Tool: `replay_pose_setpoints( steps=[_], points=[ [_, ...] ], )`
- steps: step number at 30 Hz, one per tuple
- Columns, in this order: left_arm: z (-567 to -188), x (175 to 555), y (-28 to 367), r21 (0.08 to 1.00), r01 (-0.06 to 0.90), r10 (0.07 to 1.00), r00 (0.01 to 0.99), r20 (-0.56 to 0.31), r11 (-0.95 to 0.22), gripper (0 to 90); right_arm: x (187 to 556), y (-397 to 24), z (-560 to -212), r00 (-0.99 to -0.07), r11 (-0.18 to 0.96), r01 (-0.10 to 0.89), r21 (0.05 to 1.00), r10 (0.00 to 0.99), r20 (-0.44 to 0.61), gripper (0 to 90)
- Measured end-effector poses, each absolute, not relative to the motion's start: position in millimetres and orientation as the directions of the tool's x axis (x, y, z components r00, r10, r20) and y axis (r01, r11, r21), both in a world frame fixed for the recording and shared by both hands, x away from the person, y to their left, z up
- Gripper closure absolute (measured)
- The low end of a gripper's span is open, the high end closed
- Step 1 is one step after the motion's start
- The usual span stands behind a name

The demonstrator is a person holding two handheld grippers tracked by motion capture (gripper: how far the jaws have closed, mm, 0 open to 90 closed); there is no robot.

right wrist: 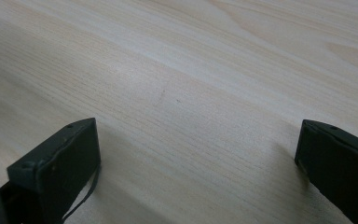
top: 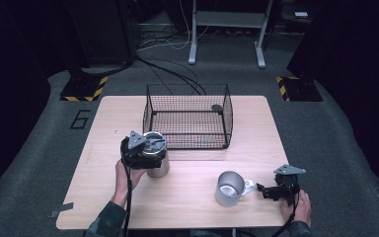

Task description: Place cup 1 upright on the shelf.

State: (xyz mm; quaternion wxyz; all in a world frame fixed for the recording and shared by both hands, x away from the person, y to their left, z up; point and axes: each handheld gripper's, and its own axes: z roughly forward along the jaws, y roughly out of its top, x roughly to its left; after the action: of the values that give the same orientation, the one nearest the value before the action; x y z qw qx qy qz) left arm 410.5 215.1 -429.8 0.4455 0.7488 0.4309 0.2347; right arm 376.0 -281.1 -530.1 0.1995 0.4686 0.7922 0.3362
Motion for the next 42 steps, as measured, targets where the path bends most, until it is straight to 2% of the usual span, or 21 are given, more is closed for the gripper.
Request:
replay_pose_setpoints(
  steps=[25, 42],
  points=[
    [-426, 407, 216, 0.861, 0.429, 0.845, 0.535, 0.003, -0.274, 3.8, 376, -281, -530, -0.481, 0.335, 0.608, 0.72, 0.876, -0.001, 0.0],
    [-403, 400, 213, 0.873, 0.394, 0.824, 0.567, 0.016, -0.288, 3.8, 376, -281, -530, -0.482, 0.336, 0.608, 0.719, 0.876, -0.001, 0.0]
  ],
)
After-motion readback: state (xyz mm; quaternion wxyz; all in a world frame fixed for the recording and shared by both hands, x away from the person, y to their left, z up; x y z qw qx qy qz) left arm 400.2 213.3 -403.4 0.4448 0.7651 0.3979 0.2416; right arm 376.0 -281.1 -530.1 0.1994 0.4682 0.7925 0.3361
